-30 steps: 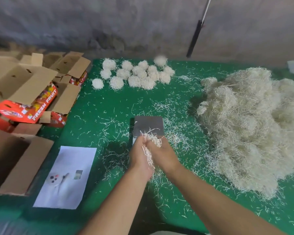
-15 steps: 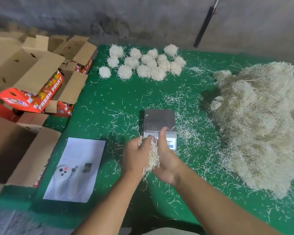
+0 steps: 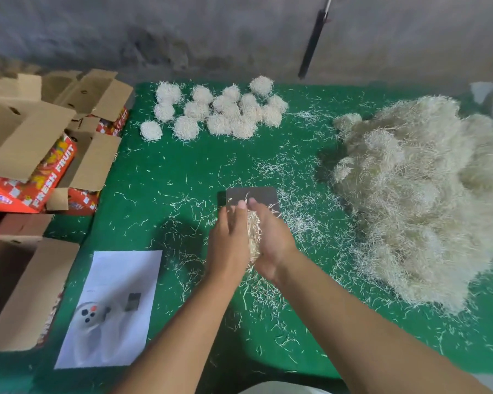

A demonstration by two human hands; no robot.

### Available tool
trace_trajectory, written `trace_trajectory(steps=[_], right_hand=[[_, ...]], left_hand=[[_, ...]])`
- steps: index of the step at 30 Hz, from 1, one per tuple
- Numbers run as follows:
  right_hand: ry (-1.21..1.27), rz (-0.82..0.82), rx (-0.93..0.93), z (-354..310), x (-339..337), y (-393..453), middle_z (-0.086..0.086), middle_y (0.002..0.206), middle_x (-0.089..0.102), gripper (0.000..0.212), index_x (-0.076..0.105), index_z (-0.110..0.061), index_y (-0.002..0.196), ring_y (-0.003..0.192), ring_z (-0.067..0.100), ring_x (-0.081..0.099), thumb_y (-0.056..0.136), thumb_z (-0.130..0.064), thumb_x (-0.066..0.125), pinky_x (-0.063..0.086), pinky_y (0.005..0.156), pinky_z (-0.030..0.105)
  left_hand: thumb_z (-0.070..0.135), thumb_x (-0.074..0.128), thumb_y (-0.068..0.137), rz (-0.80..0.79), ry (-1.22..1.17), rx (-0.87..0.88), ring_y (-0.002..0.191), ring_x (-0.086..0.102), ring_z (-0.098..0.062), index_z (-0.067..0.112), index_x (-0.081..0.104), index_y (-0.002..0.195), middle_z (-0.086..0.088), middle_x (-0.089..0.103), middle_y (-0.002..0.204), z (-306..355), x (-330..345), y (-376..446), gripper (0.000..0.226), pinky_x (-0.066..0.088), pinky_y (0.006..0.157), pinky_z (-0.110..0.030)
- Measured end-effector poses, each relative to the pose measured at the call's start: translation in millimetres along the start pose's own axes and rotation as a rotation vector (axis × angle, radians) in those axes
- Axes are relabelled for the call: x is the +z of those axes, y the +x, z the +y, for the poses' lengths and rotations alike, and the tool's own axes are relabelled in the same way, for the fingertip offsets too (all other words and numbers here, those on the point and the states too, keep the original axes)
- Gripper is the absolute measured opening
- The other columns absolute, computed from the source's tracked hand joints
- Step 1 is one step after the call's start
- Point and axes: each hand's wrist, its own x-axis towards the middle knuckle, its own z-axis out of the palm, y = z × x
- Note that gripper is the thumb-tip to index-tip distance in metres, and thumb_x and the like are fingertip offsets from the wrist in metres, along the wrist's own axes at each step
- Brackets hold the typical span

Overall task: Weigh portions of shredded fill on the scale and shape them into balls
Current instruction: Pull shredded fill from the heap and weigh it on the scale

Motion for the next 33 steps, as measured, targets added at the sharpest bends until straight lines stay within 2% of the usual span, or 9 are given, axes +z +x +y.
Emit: trace_trajectory(steps=[2, 6, 9, 12, 15, 20, 24, 28, 33], right_hand=[[0.046, -0.009, -0.002, -9.0, -7.4, 3.1, 0.012, 0.117, 0.077, 0.04, 0.073, -0.018, 0.124, 0.11, 0.034, 0.072, 0.097, -0.048, 0.066, 0.05, 0.105, 0.051], [0.058, -0.078, -0.019, -16.4, -23.0, 8.7, 0.025, 0.136, 0.067, 0.062, 0.06, -0.005, 0.144, 0.127, 0.045, 0.064, 0.099, -0.048, 0.06, 0.044, 0.113, 0.062], [0.057, -0.125, -0.041, -11.9, -30.9, 12.0, 0.025, 0.118, 0.071, 0.059, 0.062, 0.004, 0.136, 0.103, 0.04, 0.072, 0.103, -0.044, 0.057, 0.061, 0.085, 0.048], [-0.233, -0.044, -0.098, -0.2, -31.0, 11.0, 0.011, 0.092, 0.081, 0.048, 0.069, -0.011, 0.116, 0.077, 0.026, 0.08, 0.095, -0.054, 0.062, 0.063, 0.063, 0.04], [-0.602, 0.039, -0.283, 21.0, -31.7, 7.1, -0.003, 0.08, 0.073, 0.047, 0.068, -0.021, 0.109, 0.063, 0.008, 0.068, 0.091, -0.063, 0.057, 0.053, 0.059, 0.03], [-1.023, 0.075, -0.628, 59.8, -39.9, 9.9, -0.002, 0.112, 0.071, 0.04, 0.069, -0.034, 0.122, 0.111, 0.024, 0.062, 0.098, -0.05, 0.041, 0.052, 0.097, 0.043], [-1.002, 0.056, -0.591, 74.5, -45.4, 17.1, 0.001, 0.125, 0.066, 0.032, 0.068, -0.029, 0.13, 0.122, 0.024, 0.056, 0.105, -0.037, 0.05, 0.046, 0.109, 0.044], [-0.84, 0.042, -0.485, 79.7, -44.1, 10.9, -0.009, 0.124, 0.07, 0.041, 0.066, -0.029, 0.129, 0.117, 0.005, 0.062, 0.099, -0.056, 0.063, 0.047, 0.106, 0.031], [-0.515, -0.038, -0.198, 79.3, -43.0, -0.7, -0.016, 0.118, 0.071, 0.057, 0.057, -0.05, 0.128, 0.103, -0.005, 0.069, 0.078, -0.073, 0.071, 0.058, 0.101, 0.035]], left_hand=[[0.082, 0.029, 0.093, -0.01, -0.164, -0.085, 0.081, 0.065, 0.01, 0.043, 0.064, 0.103, 0.031, 0.069, 0.093, 0.4, -4.6, -4.6, 0.053, 0.049, 0.071, -0.03], [0.073, 0.039, 0.1, -0.189, -0.637, -0.716, 0.123, 0.063, -0.038, 0.02, 0.066, 0.124, -0.017, 0.065, 0.13, -19.9, -6.9, 2.4, 0.064, 0.052, 0.099, -0.059], [0.073, 0.04, 0.098, -0.451, -0.852, -0.988, 0.129, 0.059, -0.045, 0.013, 0.063, 0.136, -0.027, 0.062, 0.138, -25.9, -1.1, -8.0, 0.075, 0.042, 0.107, -0.066], [0.061, 0.04, 0.101, -0.531, -1.049, -0.954, 0.12, 0.067, -0.042, 0.01, 0.068, 0.134, -0.024, 0.067, 0.135, -21.3, 2.4, -11.0, 0.066, 0.05, 0.102, -0.063], [0.04, 0.05, 0.099, -0.383, -1.052, -0.942, 0.103, 0.075, -0.034, 0.01, 0.079, 0.107, -0.016, 0.075, 0.117, -12.2, 8.0, -3.1, 0.042, 0.056, 0.095, -0.053], [0.031, 0.047, 0.102, -0.128, -0.868, -0.859, 0.085, 0.074, -0.029, 0.02, 0.072, 0.076, -0.011, 0.077, 0.092, -19.2, 28.7, 2.2, 0.038, 0.058, 0.09, -0.042], [0.028, 0.048, 0.101, -0.101, -0.86, -0.86, 0.114, 0.07, -0.036, 0.014, 0.073, 0.103, -0.019, 0.072, 0.119, -35.0, 35.3, -3.1, 0.029, 0.053, 0.105, -0.05], [0.026, 0.047, 0.095, -0.001, -0.808, -0.881, 0.081, 0.076, -0.027, 0.015, 0.071, 0.09, -0.011, 0.076, 0.088, -54.5, 32.3, -3.6, 0.027, 0.059, 0.074, -0.035], [0.035, 0.058, 0.095, 0.055, -0.7, -0.815, 0.087, 0.071, -0.027, 0.017, 0.077, 0.086, -0.01, 0.075, 0.093, -67.9, 24.0, 2.9, 0.028, 0.056, 0.074, -0.037]])
